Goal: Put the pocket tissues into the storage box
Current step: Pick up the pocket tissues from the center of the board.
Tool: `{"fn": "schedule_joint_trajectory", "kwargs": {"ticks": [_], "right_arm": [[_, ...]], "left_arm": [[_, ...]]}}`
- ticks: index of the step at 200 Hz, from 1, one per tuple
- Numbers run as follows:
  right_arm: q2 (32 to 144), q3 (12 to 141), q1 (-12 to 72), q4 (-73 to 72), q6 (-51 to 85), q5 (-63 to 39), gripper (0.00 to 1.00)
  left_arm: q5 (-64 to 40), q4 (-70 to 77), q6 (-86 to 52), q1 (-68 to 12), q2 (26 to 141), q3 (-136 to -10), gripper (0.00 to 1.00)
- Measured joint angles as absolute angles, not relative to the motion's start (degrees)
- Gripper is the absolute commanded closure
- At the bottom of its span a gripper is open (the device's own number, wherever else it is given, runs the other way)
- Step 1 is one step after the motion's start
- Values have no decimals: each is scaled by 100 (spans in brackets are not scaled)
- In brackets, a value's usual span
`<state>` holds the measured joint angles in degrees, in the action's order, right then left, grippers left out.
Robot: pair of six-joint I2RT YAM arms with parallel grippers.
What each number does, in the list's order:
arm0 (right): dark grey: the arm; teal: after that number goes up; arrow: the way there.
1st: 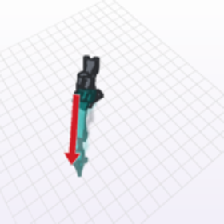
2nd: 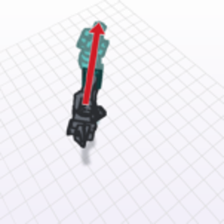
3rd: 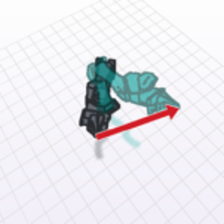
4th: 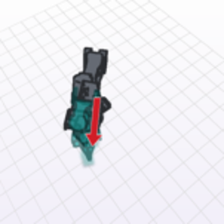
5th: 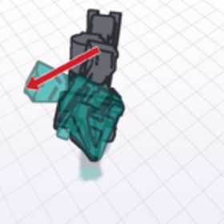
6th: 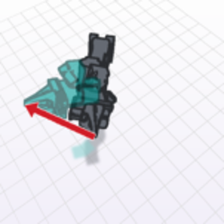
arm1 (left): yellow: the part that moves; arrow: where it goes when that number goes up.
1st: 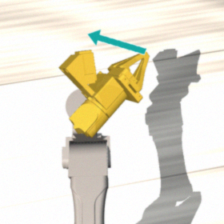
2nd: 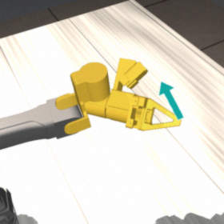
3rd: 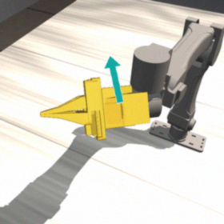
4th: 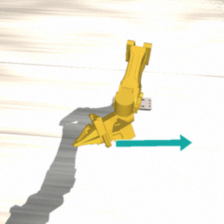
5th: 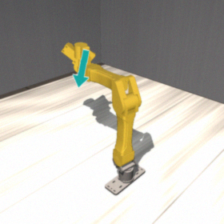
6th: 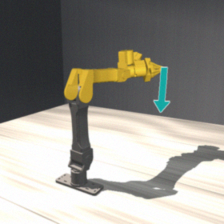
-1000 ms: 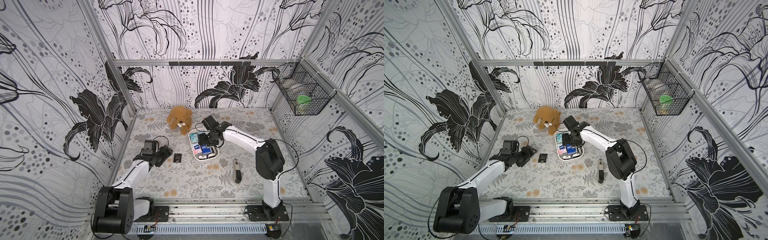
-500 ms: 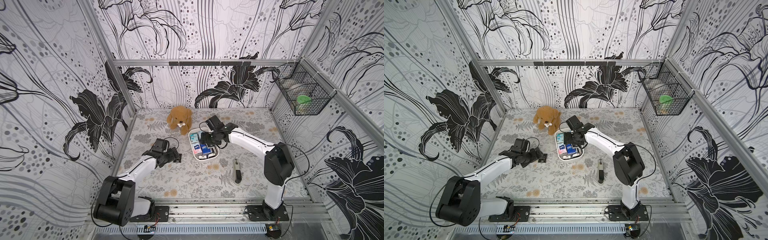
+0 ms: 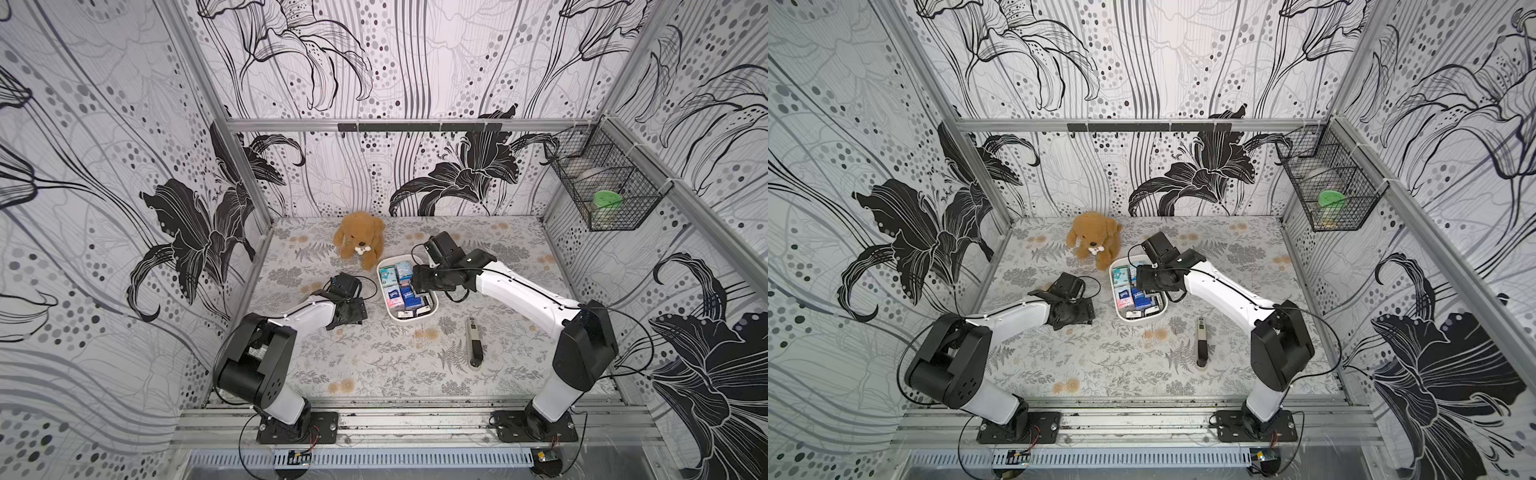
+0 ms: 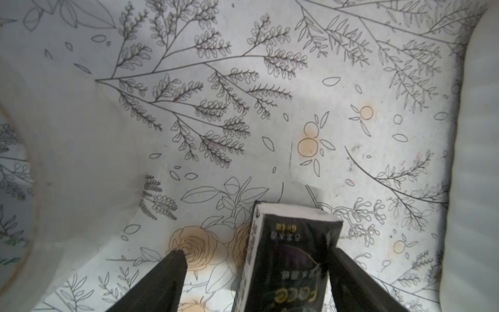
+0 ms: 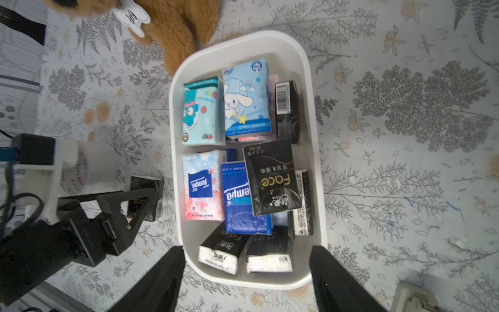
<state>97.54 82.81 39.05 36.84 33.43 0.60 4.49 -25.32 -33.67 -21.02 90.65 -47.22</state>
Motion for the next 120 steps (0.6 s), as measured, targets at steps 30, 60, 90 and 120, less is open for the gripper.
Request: {"fn": "schedule_joint_trajectory", "kwargs": {"ticks": [30,60,90,120], "right_arm": [[9588,8184,3885,3815,3345,154,21],[9430,8184,3848,3817,3343,207,21],[9424,8184,3833,3854,3343,255,21],[9424,8184,3833,3857,3343,266,21]], "left_arm": [[635,-2563,-3323,-2318,9351,-4984,28],[716,-2620,-3277,-2467,9461,-5006,45],[755,-2665,-3275,-2477,9443,-4995,56],[775,-2729,-3282,-2477,9303,-4958,61]]}}
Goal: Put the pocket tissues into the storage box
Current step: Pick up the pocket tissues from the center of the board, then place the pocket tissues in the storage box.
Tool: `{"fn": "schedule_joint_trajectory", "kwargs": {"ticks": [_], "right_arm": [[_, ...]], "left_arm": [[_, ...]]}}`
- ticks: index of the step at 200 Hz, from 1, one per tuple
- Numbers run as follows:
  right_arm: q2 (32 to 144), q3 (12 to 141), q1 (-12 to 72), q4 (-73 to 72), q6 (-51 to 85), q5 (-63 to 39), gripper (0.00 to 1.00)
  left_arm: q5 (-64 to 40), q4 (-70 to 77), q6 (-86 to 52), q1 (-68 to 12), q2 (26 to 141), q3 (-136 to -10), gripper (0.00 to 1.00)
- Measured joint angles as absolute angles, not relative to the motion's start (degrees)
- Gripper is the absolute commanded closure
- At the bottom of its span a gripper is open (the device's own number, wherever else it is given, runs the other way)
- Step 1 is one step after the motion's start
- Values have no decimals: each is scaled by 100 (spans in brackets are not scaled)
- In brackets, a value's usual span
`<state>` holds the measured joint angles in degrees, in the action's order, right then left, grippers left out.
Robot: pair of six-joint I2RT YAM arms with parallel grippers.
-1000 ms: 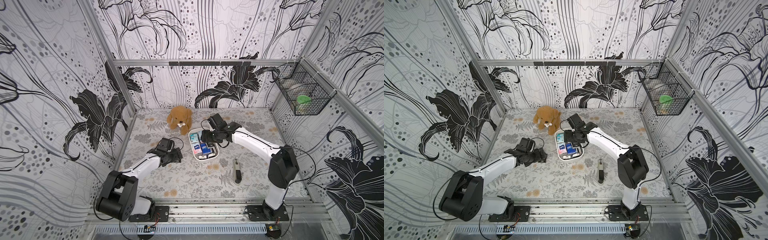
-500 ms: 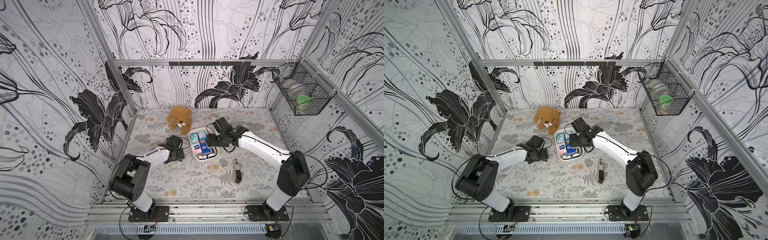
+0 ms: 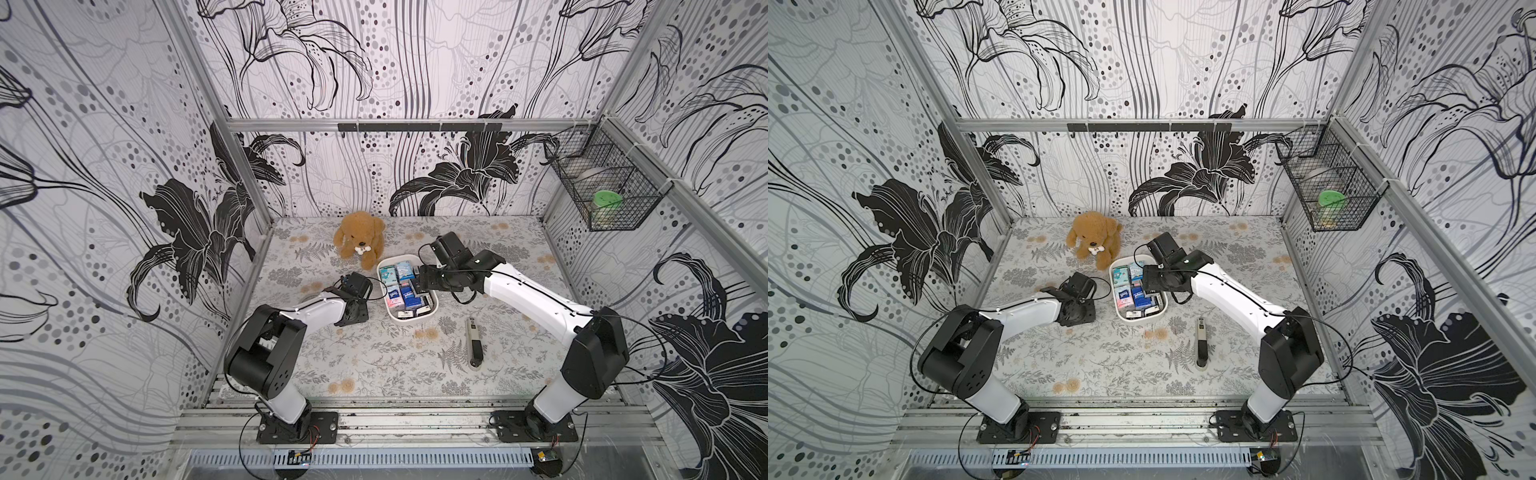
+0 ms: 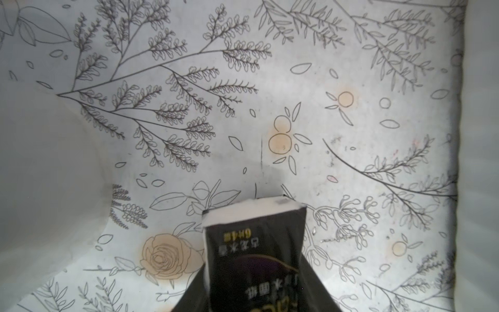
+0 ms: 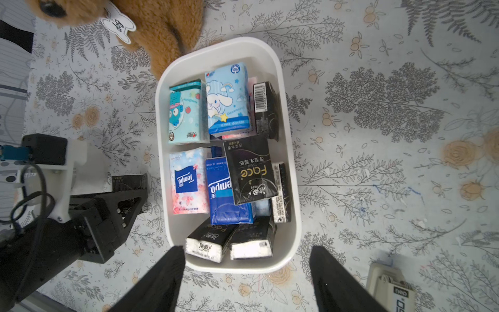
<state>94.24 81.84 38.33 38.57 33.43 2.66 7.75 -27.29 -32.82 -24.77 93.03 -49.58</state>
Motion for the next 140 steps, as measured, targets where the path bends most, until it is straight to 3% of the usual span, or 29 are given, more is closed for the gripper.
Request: {"fn": "schedule_joint_trajectory", "kwargs": {"ticks": [71,140], "right_arm": [[9424,8184,3833,3865,3343,309,21],[9406,8023,3782,3898,3343,438,21]], "left_arm": [[731,-3035,-3367,-2477,8735,-4998,58],[-130,-3068,-3760,-2530,7990,-5614,56]]}}
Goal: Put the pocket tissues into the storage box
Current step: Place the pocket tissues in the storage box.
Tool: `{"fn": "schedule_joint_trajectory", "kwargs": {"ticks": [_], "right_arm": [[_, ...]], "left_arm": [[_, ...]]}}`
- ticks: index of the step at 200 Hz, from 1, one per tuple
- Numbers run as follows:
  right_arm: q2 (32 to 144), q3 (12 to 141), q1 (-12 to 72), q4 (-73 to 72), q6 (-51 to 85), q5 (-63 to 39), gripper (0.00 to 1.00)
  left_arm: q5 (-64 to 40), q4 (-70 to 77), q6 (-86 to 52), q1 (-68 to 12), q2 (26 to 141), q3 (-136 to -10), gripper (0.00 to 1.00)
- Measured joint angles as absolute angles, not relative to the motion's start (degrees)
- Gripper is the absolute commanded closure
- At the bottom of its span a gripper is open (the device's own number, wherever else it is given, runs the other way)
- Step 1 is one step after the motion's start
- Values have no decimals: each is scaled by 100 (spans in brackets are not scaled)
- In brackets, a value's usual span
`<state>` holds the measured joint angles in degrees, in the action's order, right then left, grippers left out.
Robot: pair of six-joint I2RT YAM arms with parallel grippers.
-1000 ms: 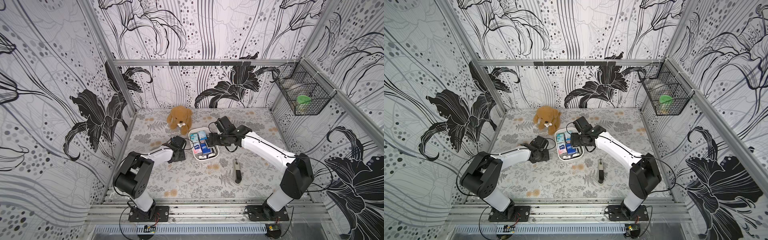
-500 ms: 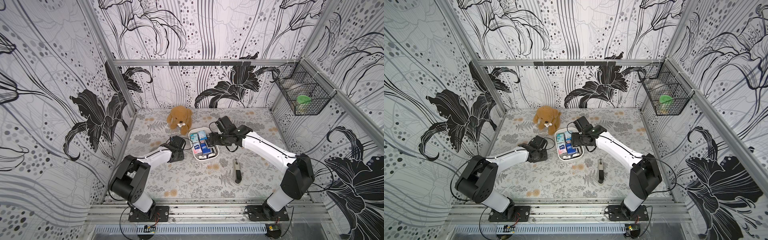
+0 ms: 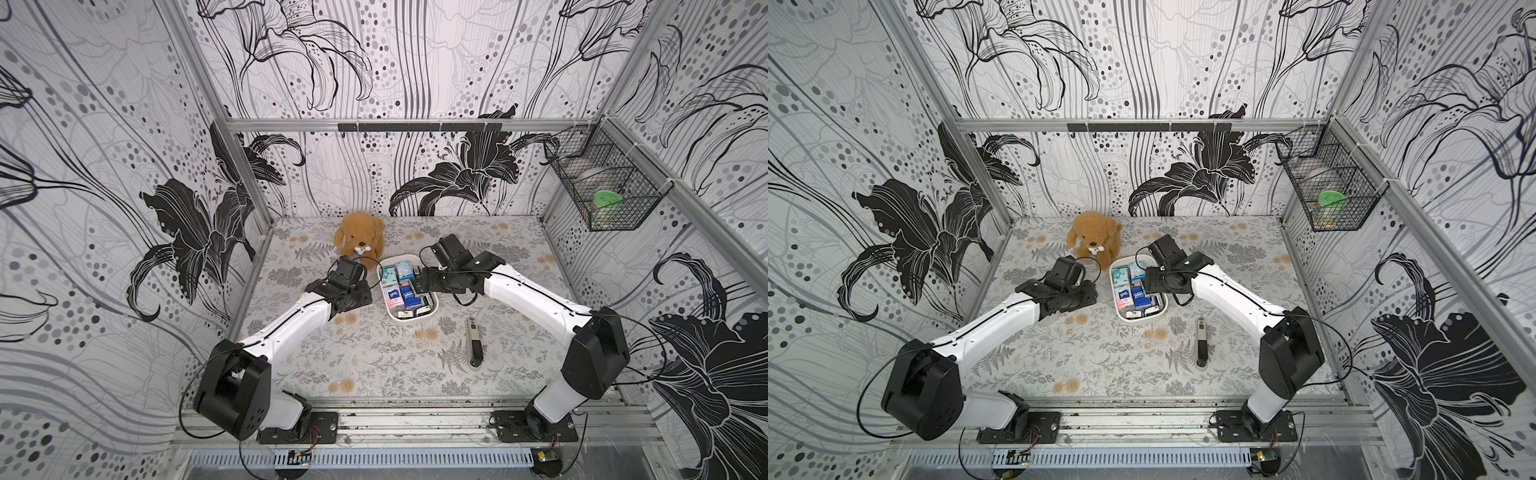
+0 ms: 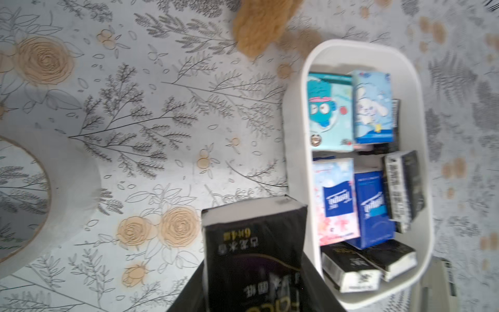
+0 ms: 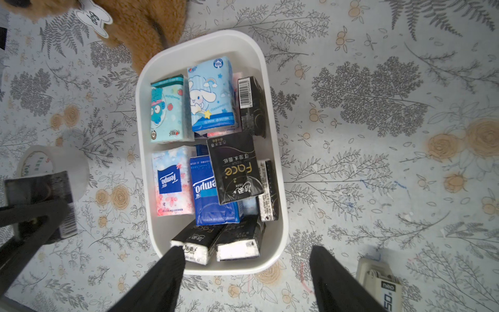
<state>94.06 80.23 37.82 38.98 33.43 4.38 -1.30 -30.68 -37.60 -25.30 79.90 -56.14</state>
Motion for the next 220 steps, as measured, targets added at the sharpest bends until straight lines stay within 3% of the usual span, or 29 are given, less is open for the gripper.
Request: {"fn": "schedule_joint_trajectory", "kwargs": {"ticks": [38,86,156,220], "right_arm": [[9321,7878,3706,3896,3343,462,21],[9166,7666,3621,3892,3343,506,21],[9004,7413,3433,3848,3343,521,21],[8991,7295,3277,3830,3299,521,21]], "left_arm": [[-543,-2893,-4058,-2716,8158,-5983,55],[-779,-2600,-4272,-2945,9251,-7032,55],[-624,-2753,-4340,-3277,10975,-8737,54],[-285,-3055,-4440,-3336,11673,-9314,53]]}}
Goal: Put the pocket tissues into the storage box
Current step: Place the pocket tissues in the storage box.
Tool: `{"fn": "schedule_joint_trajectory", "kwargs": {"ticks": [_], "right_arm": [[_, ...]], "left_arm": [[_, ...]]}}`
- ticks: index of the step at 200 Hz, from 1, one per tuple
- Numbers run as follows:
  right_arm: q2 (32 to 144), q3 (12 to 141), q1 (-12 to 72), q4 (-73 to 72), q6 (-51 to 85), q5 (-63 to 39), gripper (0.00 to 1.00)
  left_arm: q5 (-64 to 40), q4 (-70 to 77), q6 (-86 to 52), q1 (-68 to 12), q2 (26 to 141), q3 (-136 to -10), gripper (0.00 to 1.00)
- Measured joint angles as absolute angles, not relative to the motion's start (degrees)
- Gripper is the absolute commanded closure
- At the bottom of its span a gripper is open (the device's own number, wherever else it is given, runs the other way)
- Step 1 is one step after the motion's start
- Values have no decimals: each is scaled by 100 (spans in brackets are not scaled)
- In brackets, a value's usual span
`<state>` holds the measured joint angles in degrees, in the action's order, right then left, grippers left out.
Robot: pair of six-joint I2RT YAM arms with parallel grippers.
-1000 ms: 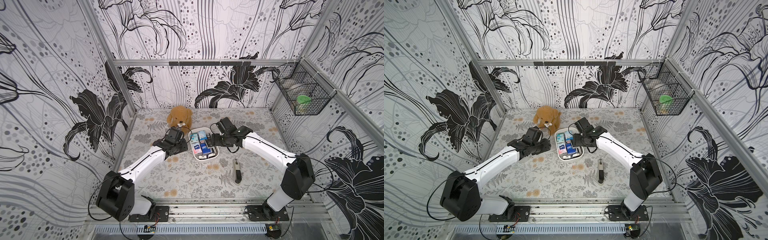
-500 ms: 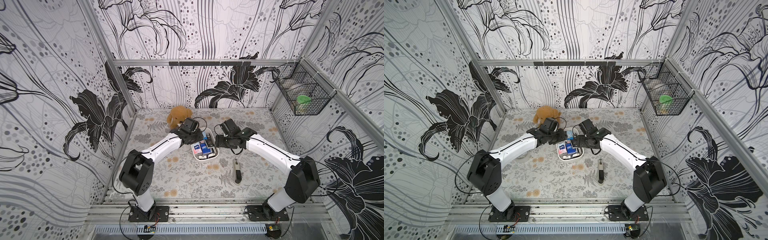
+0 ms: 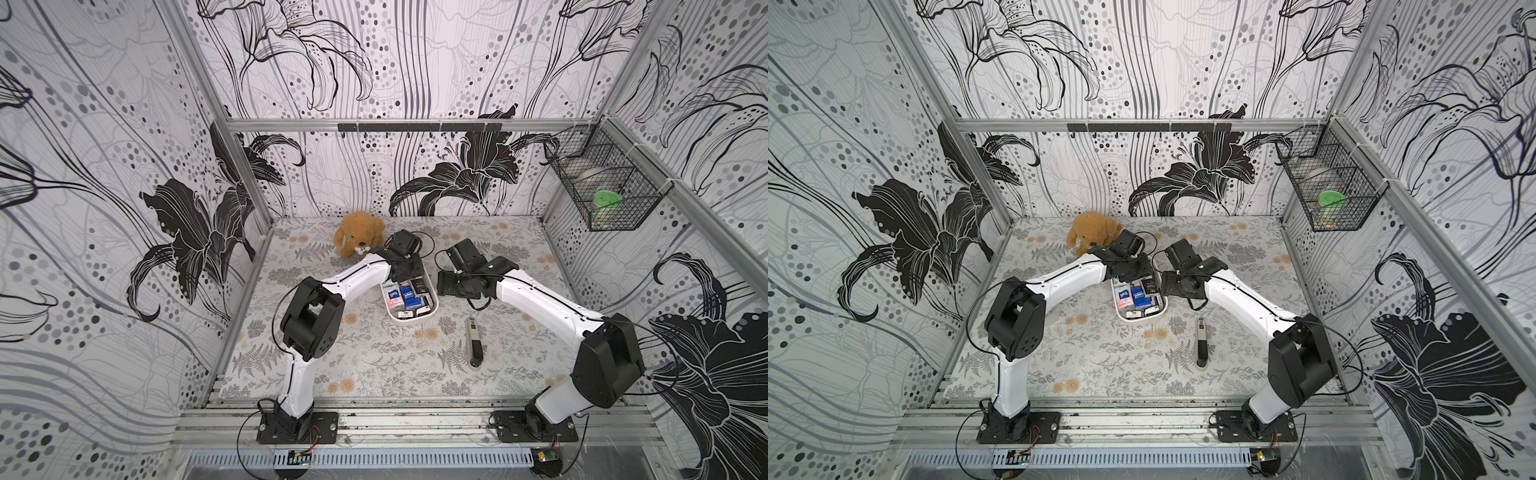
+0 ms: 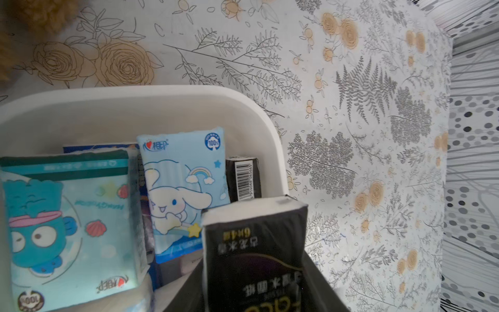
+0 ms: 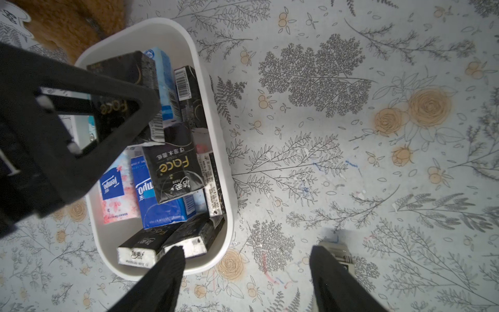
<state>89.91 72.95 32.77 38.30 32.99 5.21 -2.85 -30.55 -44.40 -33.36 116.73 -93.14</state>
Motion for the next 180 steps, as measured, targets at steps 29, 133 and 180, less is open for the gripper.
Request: {"fn": "schedule_joint_trajectory", "kwargs": {"ticks": [29,133,180], "right_arm": [[8991,7295,3232,3828,3227,517,21],[9255,7749,3232,3529,3057,-43,23],[9380,7872,3232,3326,2923,58,22]], "left_arm": [[-126,-3192,-4458,-3336,11878,-9507,49],[270,-3118,-4648,-3232,11430,-9181,26],[318,-2554,-4619,-2484,9697,-7459,25]]}}
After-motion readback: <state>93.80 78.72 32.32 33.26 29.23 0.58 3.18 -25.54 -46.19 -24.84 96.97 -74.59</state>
